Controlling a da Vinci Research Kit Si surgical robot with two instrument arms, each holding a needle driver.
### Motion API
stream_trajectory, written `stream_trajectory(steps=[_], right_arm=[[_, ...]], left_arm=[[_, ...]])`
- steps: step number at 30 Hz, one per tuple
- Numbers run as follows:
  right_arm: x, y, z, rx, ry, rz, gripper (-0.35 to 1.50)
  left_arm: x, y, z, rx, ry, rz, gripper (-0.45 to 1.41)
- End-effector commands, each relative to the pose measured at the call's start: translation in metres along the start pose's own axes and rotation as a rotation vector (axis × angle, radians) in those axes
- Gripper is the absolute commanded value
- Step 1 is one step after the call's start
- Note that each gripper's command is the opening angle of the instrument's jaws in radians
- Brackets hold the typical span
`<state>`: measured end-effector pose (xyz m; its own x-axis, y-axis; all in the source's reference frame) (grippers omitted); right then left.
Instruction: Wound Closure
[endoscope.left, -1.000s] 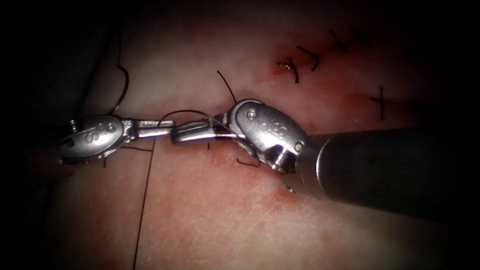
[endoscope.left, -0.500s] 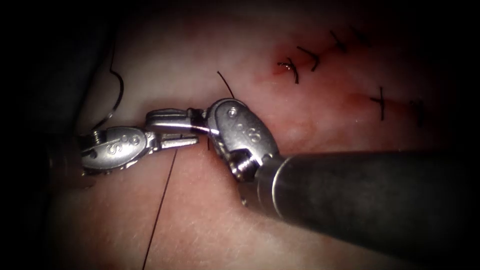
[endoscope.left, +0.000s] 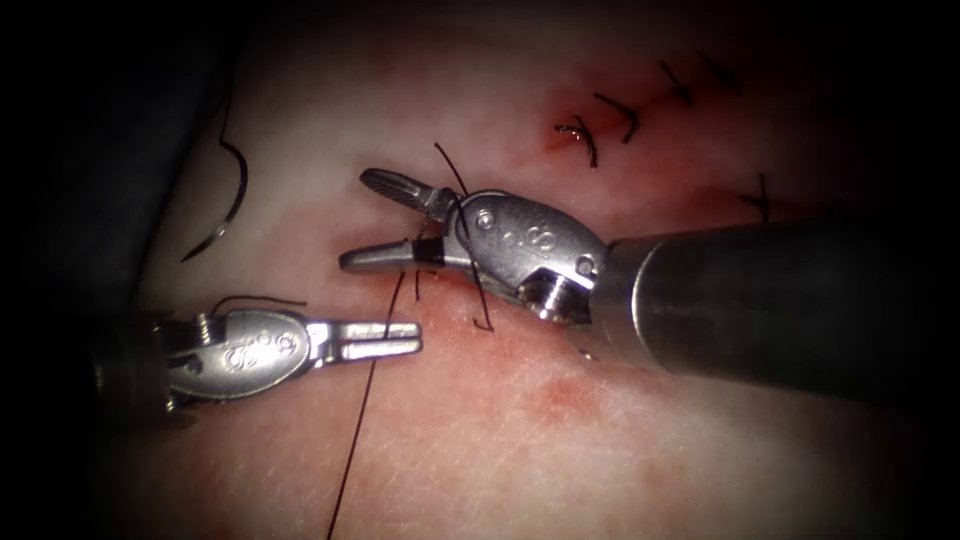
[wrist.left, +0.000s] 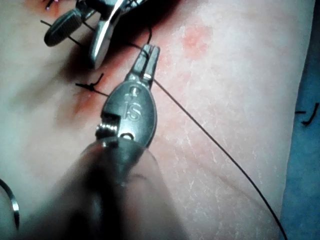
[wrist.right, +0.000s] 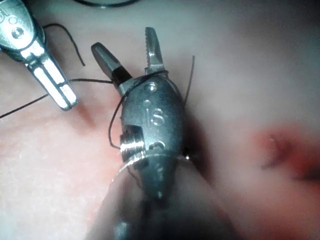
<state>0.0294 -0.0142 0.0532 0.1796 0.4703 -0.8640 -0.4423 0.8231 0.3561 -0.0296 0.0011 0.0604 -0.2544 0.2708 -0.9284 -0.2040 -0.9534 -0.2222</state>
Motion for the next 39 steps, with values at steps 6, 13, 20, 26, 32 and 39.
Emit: stream_trajectory(steps=[6, 13, 20, 26, 32, 39], right_arm=[[-0.002, -0.0002, 0.0009, 0.04, -0.13, -0.042, 0.83], [-0.0034, -0.0016, 0.0006, 0.23, -0.235, -0.103, 0.83], [-0.0042, -0.0023, 0.0003, 0.404, -0.239, -0.122, 0.78], [-0.0053, -0.0016, 0.0, 0.558, -0.221, -0.112, 0.76], [-0.0065, -0.0017, -0.0006, 0.681, -0.183, -0.017, 0.79], [-0.0079, -0.0029, -0.0012, 0.794, -0.151, 0.05, 0.63]], left_arm=[[0.001, 0.0011, 0.0006, -0.046, -0.015, 0.032, -0.45], [0.0018, -0.0011, -0.0005, -0.11, -0.039, 0.066, -0.45], [0.0016, -0.0029, -0.0009, -0.157, -0.099, 0.079, -0.45], [0.0013, -0.0045, -0.0005, -0.211, -0.135, 0.085, -0.45], [0.0008, -0.0067, -0.0002, -0.227, -0.161, 0.086, -0.45], [-0.0006, -0.0088, 0.0002, -0.231, -0.164, 0.079, -0.45]])
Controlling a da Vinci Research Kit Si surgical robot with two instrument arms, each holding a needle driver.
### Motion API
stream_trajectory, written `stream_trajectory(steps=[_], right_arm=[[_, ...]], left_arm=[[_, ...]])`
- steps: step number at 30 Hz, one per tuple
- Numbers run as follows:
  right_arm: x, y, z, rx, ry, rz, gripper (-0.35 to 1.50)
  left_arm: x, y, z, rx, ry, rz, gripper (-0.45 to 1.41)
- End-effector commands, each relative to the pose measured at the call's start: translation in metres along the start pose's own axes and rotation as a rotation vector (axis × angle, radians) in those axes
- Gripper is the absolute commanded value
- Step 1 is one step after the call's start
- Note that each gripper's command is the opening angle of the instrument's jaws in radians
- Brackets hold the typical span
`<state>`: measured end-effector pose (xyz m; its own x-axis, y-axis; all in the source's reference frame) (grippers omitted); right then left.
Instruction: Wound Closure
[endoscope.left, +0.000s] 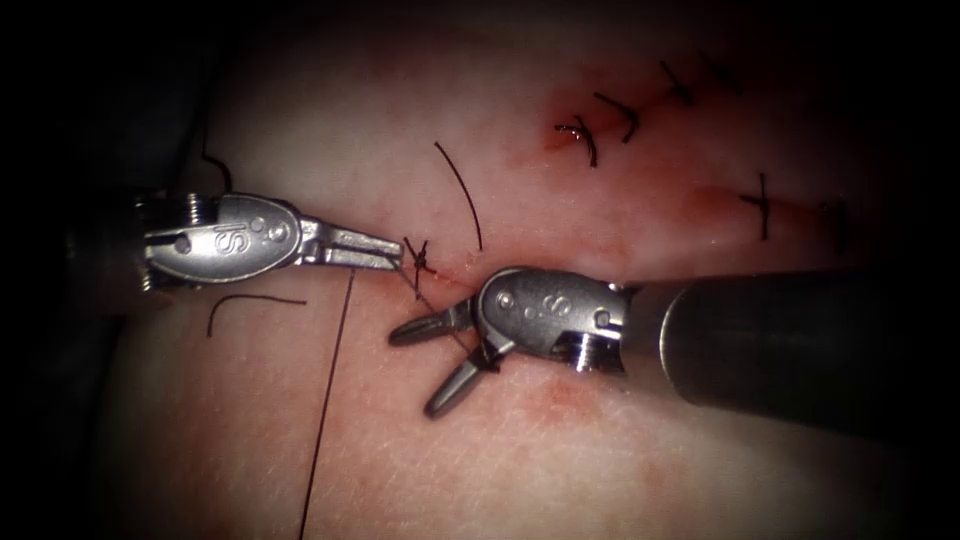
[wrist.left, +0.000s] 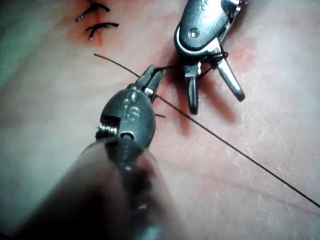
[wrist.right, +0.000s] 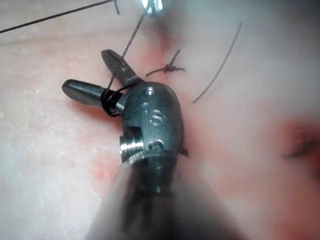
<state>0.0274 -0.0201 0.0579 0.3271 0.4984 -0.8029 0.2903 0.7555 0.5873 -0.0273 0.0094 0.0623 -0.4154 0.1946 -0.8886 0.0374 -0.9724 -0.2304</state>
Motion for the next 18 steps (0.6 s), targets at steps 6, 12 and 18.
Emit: stream_trajectory(steps=[6, 12, 18], right_arm=[[-0.0003, 0.0003, 0.0003, 0.041, 0.139, -0.001, -0.15], [0.0002, 0.0007, -0.0006, 0.057, 0.402, 0.055, -0.25], [0.0007, 0.0015, -0.0019, -0.231, 0.619, 0.155, -0.18]], left_arm=[[-0.003, -0.0013, 0.0016, 0.006, -0.01, 0.007, -0.45], [-0.0066, -0.0013, 0.0037, -0.001, -0.053, 0.017, -0.45], [-0.0082, -0.0002, 0.0049, 0.001, -0.065, 0.003, -0.45]])
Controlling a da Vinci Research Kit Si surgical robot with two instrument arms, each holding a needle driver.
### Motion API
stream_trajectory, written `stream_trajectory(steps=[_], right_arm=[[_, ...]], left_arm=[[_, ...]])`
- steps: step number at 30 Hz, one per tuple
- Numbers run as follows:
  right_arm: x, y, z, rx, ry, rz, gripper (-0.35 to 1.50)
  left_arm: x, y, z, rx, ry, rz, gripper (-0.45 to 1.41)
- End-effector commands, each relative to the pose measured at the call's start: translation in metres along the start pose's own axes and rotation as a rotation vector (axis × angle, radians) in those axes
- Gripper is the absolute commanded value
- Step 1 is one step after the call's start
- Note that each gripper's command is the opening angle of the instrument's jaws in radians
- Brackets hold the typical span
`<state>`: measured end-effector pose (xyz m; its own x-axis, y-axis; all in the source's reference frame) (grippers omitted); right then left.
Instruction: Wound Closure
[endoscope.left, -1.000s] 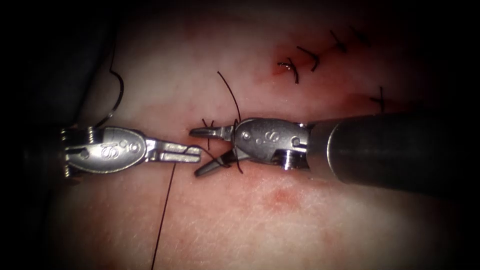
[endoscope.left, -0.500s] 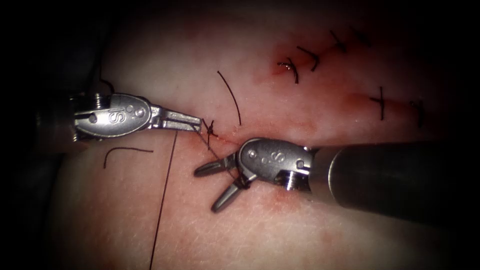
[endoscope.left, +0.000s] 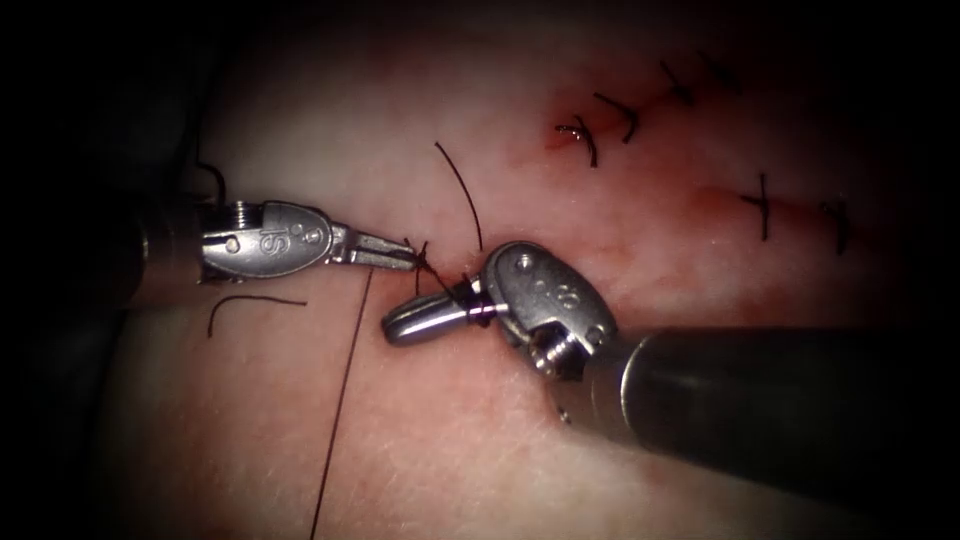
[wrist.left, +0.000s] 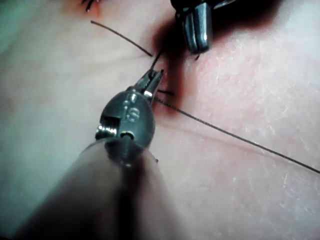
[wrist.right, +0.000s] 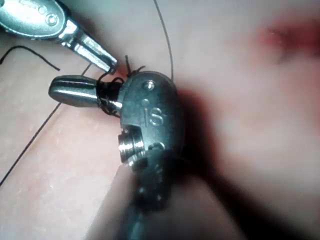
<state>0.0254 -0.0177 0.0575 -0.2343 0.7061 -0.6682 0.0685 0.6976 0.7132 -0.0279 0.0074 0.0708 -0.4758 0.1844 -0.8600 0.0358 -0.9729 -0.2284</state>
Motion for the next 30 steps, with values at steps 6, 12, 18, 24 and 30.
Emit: stream_trajectory(steps=[6, 12, 18, 24, 30], right_arm=[[-0.0007, 0.0004, 0.0005, -0.159, 0.129, 0.033, -0.26], [-0.0014, 0.0001, 0.0008, -0.3, 0.137, -0.029, 0.69], [-0.002, -0.0005, 0.0007, -0.486, 0.115, -0.088, 0.91], [-0.0017, -0.0011, 0.0003, -0.625, 0.128, -0.137, 0.93], [-0.0006, -0.0007, -0.0008, -0.754, 0.143, -0.141, 0.93]], left_arm=[[-0.0005, 0.0015, 0.001, -0.006, 0.013, -0.01, -0.45], [0.0002, 0.0028, 0.0016, -0.002, 0.021, -0.011, -0.45], [0.0015, 0.0036, 0.0019, 0.011, 0.048, -0.014, -0.45], [0.0022, 0.0039, 0.0023, 0.03, 0.068, -0.017, -0.45], [0.0025, 0.0035, 0.0027, 0.043, 0.084, -0.02, -0.45]])
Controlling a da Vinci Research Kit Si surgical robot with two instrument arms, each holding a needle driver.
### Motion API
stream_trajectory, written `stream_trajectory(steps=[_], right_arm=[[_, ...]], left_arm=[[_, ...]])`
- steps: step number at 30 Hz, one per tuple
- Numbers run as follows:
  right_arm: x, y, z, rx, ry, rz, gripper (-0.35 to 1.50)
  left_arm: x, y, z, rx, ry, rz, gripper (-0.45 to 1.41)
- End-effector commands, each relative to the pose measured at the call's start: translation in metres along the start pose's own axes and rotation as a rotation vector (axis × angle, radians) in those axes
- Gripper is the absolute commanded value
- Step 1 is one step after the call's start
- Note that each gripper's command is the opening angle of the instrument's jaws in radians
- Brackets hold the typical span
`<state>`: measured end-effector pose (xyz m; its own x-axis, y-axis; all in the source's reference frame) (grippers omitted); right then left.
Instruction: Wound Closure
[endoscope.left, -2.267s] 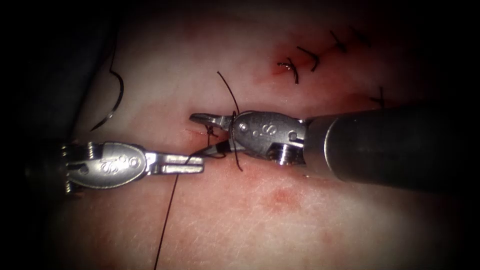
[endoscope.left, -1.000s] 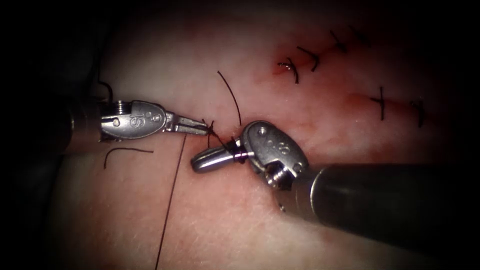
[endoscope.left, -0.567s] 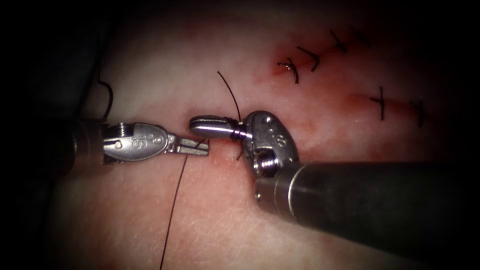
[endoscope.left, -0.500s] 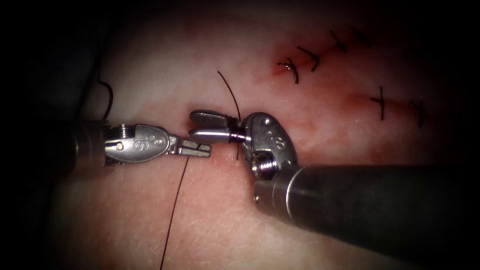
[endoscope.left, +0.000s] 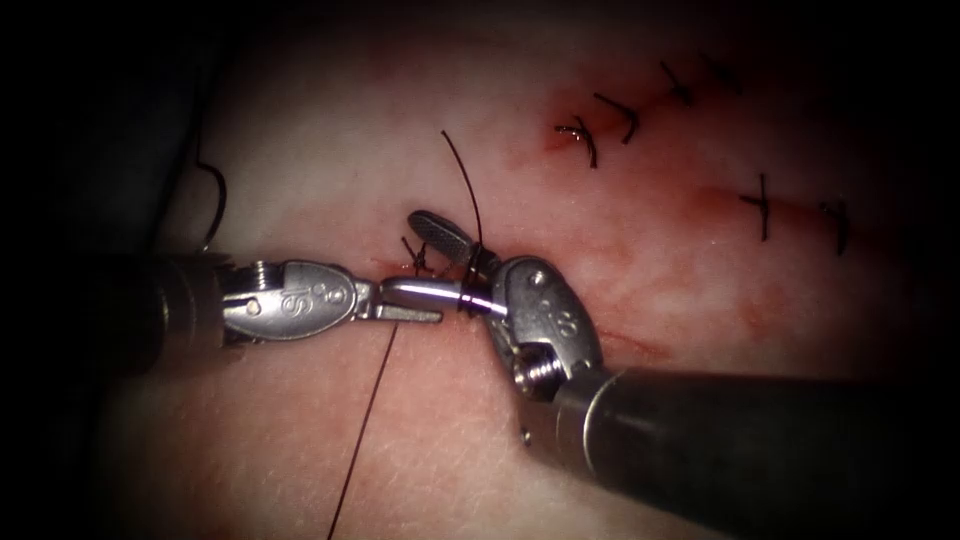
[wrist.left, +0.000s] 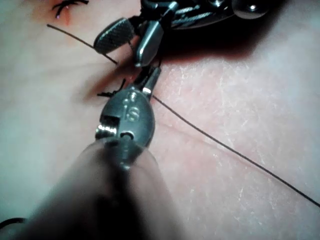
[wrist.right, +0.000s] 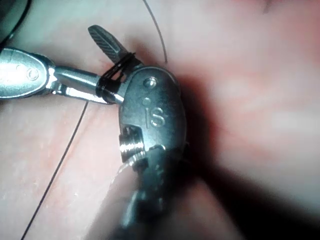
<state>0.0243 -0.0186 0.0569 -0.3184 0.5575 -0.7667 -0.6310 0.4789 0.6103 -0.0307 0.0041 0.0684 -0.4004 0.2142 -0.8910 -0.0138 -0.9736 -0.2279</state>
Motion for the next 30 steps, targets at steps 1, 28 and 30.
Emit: stream_trajectory(steps=[1, 28, 30], right_arm=[[-0.0005, 0.0003, 0.0004, -0.022, 0.002, -0.006, 0.93], [-0.0001, 0.0066, 0.0027, -0.199, -0.055, 0.006, 0.96], [0.0, 0.0068, 0.0025, -0.205, -0.048, 0.005, 0.95]], left_arm=[[-0.0004, -0.0001, 0.0009, -0.003, 0.002, 0.0, -0.45], [0.0, -0.0048, 0.0021, -0.008, 0.03, -0.031, -0.45], [0.0, -0.0051, 0.0022, -0.009, 0.031, -0.031, -0.45]])
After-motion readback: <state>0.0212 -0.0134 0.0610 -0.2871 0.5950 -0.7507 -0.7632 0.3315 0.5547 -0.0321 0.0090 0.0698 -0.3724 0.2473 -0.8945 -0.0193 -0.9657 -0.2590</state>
